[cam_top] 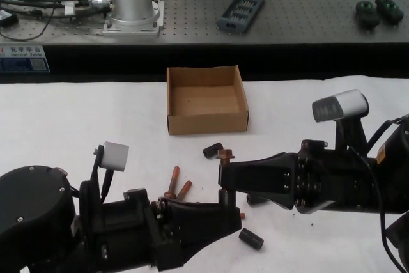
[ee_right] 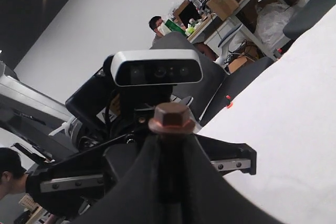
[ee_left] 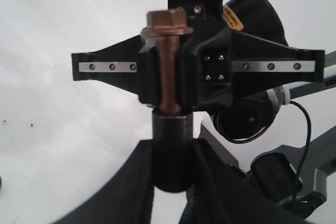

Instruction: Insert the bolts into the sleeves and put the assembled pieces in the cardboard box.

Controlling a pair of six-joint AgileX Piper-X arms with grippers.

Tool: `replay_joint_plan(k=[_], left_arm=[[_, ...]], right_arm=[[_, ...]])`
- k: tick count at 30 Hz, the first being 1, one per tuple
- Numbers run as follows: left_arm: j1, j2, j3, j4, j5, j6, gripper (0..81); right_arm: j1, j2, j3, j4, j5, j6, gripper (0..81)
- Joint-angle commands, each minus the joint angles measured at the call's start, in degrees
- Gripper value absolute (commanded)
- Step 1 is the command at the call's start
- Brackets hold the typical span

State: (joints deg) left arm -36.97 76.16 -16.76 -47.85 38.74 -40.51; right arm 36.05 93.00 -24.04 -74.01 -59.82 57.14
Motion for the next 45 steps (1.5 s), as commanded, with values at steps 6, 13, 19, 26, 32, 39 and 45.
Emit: replay_joint_plan(k=[6,13,19,26,32,39,45], left_arm=[[0.3,-0.2,-0.5,-1.1,-2.5,6.3,0.6],[0.3,-0.2,-0.5,-1.3,-6.5,11.7,0.6],[0.3,-0.2,-3.2,-1.8,-10.7,12.2,0.6],[5.0,-0.1,-13.0,12.4,-11.1,19.3,0.6],[11.9,7.7,-22.6,23.9,-5.0,28.9,0.6],[15.7,21.1,-33.8,24.2,-2.0,30.3,0.6],[15.7,30.0,-43.2,26.3,-2.0,33.4,0.6]], right_arm=[[0.1,0.2,-0.1,0.5,-0.3,1.3,42.5],[-1.5,0.2,-0.2,0.4,12.3,-0.7,38.3],[-5.7,0.2,-0.2,0.4,22.1,0.1,38.4],[-7.2,-0.6,1.7,-0.3,7.9,4.1,26.8],[-7.0,-2.8,8.2,-3.7,6.6,3.3,8.4],[-1.4,-8.4,13.6,-3.9,8.8,1.9,5.8],[4.6,-12.3,14.0,0.3,10.4,1.4,5.8]])
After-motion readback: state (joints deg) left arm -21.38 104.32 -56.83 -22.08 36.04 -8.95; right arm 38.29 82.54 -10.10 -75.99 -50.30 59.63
